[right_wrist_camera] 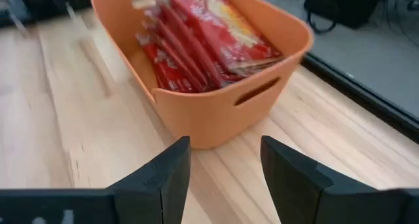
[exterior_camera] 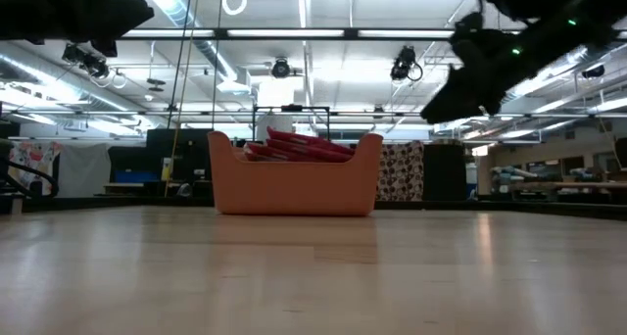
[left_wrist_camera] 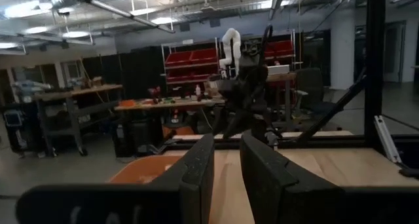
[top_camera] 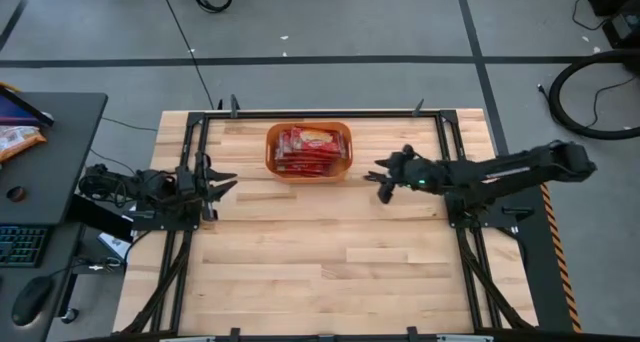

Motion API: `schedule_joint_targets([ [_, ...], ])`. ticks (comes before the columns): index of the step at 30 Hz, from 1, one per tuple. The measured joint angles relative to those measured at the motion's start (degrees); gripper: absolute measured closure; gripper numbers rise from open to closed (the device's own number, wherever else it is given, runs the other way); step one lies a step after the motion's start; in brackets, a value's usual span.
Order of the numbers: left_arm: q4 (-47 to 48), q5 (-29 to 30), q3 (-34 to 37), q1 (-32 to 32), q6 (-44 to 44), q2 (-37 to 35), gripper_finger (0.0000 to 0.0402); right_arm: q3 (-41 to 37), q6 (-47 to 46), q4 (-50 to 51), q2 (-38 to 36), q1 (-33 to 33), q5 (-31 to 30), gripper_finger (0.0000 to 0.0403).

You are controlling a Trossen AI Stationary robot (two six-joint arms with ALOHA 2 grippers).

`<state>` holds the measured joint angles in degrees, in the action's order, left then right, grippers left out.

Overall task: Sort popcorn bags into baskets
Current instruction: Return to Home Position

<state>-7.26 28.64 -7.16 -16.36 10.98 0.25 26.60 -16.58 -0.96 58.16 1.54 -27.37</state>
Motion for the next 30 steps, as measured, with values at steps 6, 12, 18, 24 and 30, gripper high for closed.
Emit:
schedule_joint_targets([
  [6, 3.4, 0.0, 0.1, 0.0, -6.3, 0.0, 0.0322, -12.7, -0.2, -8.8, -13.8, 0.0, 0.0, 0.0214],
  [12, 3.7, 0.0, 0.1, 0.0, -7.0, 0.0, 0.0322, -25.4, 0.9, -21.7, -24.5, 0.1, 0.0, 0.0214],
  [18, 3.0, 0.1, 0.1, 0.1, -5.9, 0.0, 0.0322, -25.7, 1.0, -16.0, -30.5, 1.3, -0.9, 0.0214],
  [24, 3.5, 0.3, 0.1, 0.1, -5.5, 0.0, 0.0327, -25.7, 4.2, -11.9, -38.6, 1.3, 1.1, 0.0214],
  [30, 7.5, 4.8, 0.1, 0.1, -4.0, 0.0, 0.0345, -25.7, 4.2, -5.0, -49.6, 1.3, -10.2, 0.0214],
])
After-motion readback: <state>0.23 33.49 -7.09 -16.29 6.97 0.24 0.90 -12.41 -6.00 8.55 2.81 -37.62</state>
